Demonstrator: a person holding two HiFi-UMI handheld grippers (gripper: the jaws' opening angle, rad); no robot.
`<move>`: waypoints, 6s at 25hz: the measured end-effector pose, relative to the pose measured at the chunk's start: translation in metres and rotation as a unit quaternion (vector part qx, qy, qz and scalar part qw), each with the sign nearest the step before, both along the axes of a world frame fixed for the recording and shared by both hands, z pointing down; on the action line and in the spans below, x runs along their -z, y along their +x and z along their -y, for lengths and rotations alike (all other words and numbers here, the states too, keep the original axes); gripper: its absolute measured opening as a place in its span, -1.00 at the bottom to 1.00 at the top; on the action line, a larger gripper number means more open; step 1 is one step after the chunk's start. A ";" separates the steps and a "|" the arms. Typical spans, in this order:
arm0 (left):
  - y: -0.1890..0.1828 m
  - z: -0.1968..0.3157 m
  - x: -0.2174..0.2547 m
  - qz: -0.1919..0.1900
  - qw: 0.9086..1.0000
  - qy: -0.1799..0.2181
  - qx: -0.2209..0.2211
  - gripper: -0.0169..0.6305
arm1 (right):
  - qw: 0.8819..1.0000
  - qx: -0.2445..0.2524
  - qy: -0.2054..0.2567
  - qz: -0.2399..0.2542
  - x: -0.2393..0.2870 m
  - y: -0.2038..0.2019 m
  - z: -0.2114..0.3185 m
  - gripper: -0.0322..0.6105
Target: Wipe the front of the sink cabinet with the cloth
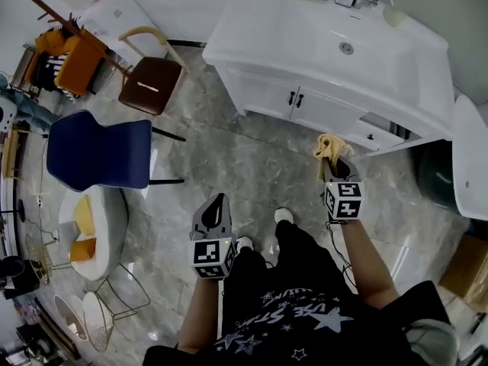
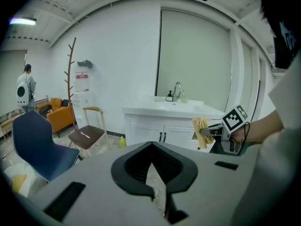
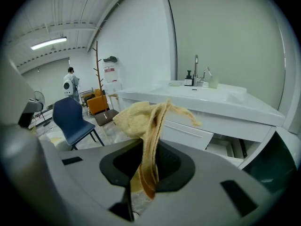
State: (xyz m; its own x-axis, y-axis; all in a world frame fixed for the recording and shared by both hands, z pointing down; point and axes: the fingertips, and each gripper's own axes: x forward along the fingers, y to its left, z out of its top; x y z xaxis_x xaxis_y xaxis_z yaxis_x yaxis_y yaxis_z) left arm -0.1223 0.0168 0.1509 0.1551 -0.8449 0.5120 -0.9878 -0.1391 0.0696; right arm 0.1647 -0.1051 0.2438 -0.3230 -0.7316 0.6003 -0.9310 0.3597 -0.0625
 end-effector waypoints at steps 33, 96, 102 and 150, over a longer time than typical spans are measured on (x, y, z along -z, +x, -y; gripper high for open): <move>0.032 0.118 -0.175 -0.051 0.969 0.041 -0.237 -0.90 | 0.980 -0.178 0.085 0.016 -0.123 0.011 0.015 -0.65; 0.205 0.275 -0.289 -0.019 0.910 0.256 -0.325 -0.90 | 0.935 -0.157 0.315 0.032 -0.189 0.158 0.186 -0.65; 0.219 0.273 -0.293 -0.022 0.907 0.251 -0.337 -0.90 | 0.927 -0.199 0.316 0.029 -0.193 0.194 0.172 -0.65; 0.211 0.274 -0.322 -0.038 0.914 0.226 -0.335 -0.90 | 0.932 -0.168 0.321 0.015 -0.237 0.171 0.182 -0.64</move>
